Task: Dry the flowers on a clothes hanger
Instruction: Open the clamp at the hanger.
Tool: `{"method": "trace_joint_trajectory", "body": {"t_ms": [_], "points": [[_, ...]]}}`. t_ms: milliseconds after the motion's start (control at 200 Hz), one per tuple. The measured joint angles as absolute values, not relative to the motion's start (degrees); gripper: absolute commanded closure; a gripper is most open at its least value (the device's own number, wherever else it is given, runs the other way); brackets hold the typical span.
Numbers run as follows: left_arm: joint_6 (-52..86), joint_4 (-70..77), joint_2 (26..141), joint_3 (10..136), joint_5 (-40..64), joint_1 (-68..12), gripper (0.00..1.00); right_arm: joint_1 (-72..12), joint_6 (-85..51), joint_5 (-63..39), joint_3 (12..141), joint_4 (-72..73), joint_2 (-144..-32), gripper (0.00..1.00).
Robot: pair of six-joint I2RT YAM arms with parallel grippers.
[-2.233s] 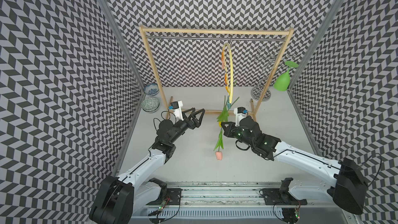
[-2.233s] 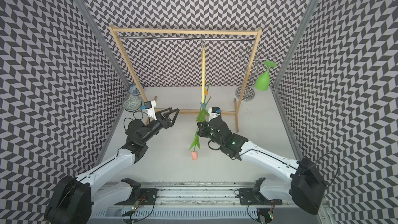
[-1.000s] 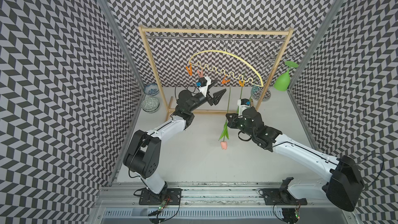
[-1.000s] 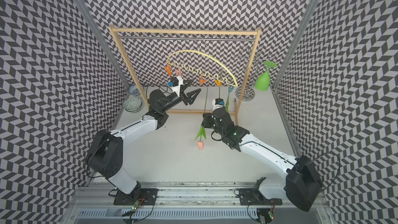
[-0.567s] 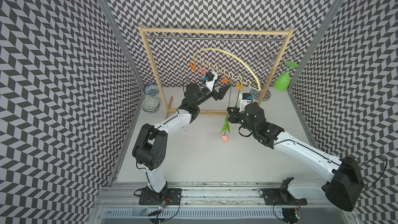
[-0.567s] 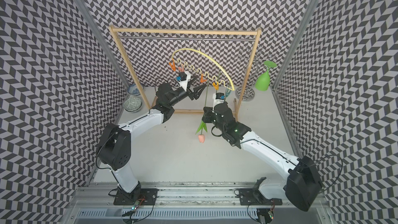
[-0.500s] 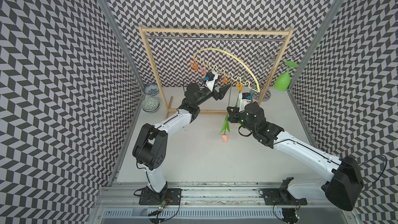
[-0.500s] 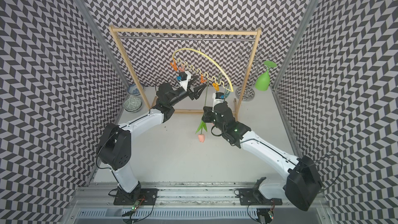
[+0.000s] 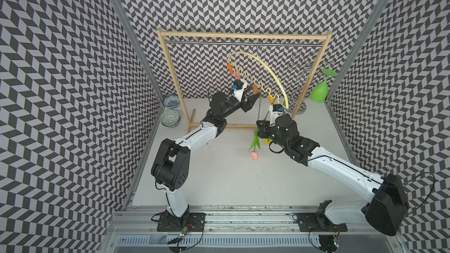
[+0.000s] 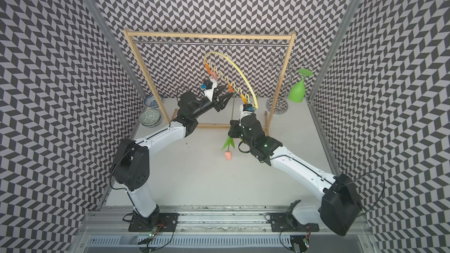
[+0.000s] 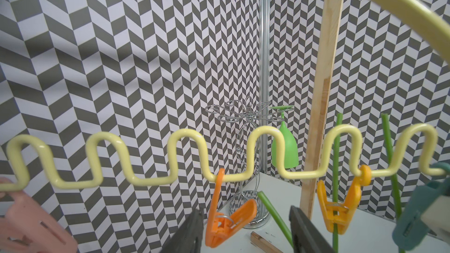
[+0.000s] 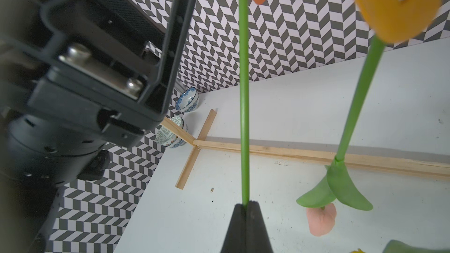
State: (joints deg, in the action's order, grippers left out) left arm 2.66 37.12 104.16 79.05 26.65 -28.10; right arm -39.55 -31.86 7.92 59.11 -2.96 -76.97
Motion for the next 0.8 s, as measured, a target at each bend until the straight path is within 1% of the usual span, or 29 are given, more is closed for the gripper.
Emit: {"method": "trace_joint_trajectory", "body": {"t_ms": [190,556,606,731,801], "points": [[2.8,36.4,104.7,79.8,26.7,-28.1,0.38,-39.4,-31.8,7.9,59.5,-3.8,-77.0,1.0],[3.6,35.4,106.2,81.6,26.7,-28.1,0.38,-39.1,-31.5,7.7,59.8,-4.4,-77.0,1.0],[3.7,35.4,106.3,81.7,26.7,-28.1,0.39,-39.1,-31.5,7.7,59.8,-4.4,-77.0,1.0],[4.1,35.2,106.6,81.7,26.9,-28.1,0.47,-39.1,-31.5,7.7,59.8,-4.5,-77.0,1.0],[4.2,35.1,106.9,82.0,27.0,-28.2,0.49,-39.1,-31.5,7.7,59.8,-4.5,-77.0,1.0]]}}
